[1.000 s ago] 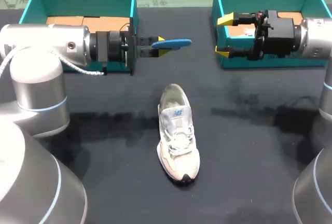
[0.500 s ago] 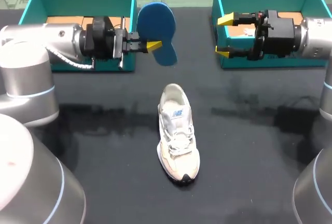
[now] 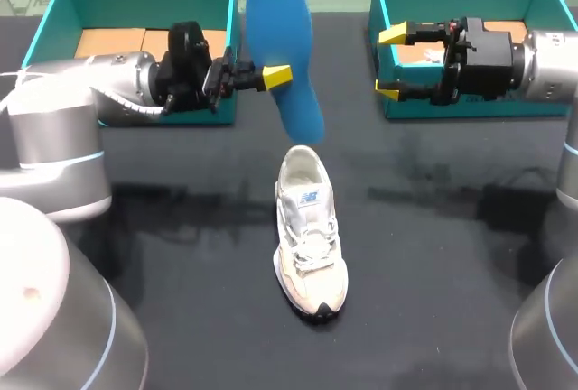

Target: Take the shoe out of the shoebox, open the shoe tongue, remove and reinsert the insole, then place the shoe into the shoebox

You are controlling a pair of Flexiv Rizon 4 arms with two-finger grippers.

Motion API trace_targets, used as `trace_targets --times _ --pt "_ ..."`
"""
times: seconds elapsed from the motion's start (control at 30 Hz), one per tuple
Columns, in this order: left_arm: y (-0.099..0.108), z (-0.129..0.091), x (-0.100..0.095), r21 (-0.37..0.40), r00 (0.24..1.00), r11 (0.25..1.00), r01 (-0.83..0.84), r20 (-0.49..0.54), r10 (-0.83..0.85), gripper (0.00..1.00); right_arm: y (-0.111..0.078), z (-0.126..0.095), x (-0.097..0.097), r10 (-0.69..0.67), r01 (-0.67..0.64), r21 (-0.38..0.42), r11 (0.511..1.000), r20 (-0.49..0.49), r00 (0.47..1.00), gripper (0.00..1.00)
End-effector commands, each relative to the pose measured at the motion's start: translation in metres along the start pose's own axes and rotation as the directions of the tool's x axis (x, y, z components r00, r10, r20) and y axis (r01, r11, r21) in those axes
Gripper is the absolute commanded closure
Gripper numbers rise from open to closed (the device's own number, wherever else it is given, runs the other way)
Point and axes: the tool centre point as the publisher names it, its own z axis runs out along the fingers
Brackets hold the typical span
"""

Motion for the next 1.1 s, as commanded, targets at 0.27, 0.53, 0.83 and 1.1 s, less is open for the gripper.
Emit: trace_targets --times 0.27,0.53,0.83,1.1 --pt "-0.003 0.005 0.003 0.024 0.801 0.802 0.597 0.041 -0.597 1.0 -0.001 0.001 0.0 0.0 0.0 -0.001 1.0 0.003 1.0 0.0" --pt "0.011 0.008 -0.006 0.11 0.635 0.631 0.768 -0.003 -0.773 1.0 -0.001 0.001 0.0 0.0 0.0 -0.001 1.0 0.003 1.0 0.0" --pt "0.018 0.013 -0.015 0.115 0.407 0.405 0.907 0.014 -0.913 1.0 -0.001 0.001 0.0 0.0 0.0 -0.001 1.0 0.003 1.0 0.0" --pt "0.035 0.017 -0.017 0.105 0.342 0.345 0.933 0.044 -0.939 1.0 -0.001 0.001 0.0 0.0 0.0 -0.001 1.0 0.003 1.0 0.0"
